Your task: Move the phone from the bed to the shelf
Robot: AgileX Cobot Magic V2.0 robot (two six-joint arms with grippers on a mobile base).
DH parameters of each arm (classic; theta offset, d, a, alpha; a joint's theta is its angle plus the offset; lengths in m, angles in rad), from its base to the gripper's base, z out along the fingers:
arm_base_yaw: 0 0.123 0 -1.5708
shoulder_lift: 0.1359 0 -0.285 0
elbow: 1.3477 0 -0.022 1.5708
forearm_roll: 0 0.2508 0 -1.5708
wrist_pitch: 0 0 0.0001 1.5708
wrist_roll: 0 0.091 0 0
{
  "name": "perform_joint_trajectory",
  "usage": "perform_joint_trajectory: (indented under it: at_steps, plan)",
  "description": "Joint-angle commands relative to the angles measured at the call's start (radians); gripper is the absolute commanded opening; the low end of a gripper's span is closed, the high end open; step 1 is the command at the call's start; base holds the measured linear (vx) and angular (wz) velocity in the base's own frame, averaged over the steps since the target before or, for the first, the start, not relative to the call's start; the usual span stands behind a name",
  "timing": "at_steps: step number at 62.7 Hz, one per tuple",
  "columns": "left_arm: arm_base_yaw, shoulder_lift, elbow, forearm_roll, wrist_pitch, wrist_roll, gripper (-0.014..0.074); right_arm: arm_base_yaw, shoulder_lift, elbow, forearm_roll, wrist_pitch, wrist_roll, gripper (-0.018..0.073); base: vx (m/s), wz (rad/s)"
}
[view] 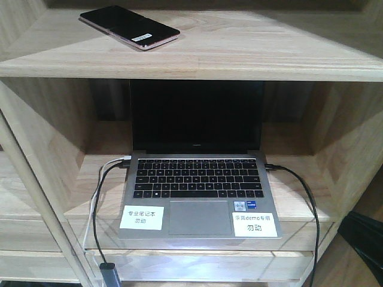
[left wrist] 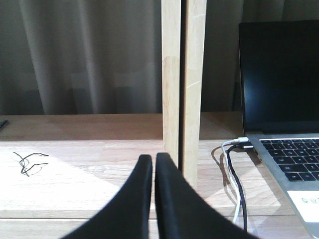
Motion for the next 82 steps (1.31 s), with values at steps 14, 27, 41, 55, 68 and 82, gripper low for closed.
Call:
perform_joint_trajectory:
  at_steps: [14,27,41,55,68,82]
  plan:
    - [-0.004,-0.013,-0.021,-0.009,-0.072,-0.006,0.0001,-0.005,0.009,-0.028,0.039,-0.069,-0.002,-0.0006,0.0,0.0]
    - [-0.004,-0.013,-0.021,-0.009,-0.072,-0.006,0.0001,-0.007,0.012,-0.028,-0.02,-0.074,0.058,-0.0006,0.0,0.0]
    - [-0.004,-0.013,-0.021,-0.009,-0.072,-0.006,0.0001,-0.007,0.012,-0.028,-0.441,-0.089,0.508,-0.0006,0.0,0.0]
    - [-0.004,-0.013,-0.021,-0.009,-0.072,-0.006,0.0001,-0.026,0.013,-0.025,-0.724,-0.212,0.702,-0.0006,0.0,0.0]
    - [-0.004,-0.013,-0.021,-0.009,-0.072,-0.006,0.0001,-0.227,0.013,-0.025,-0.725,-0.197,0.692,-0.0006,0.0,0.0]
    - [-0.004,-0.013,-0.021,-0.009,-0.072,-0.006,0.0001,-0.375,0.012,-0.022,-0.74,-0.161,0.651,-0.0006,0.0,0.0]
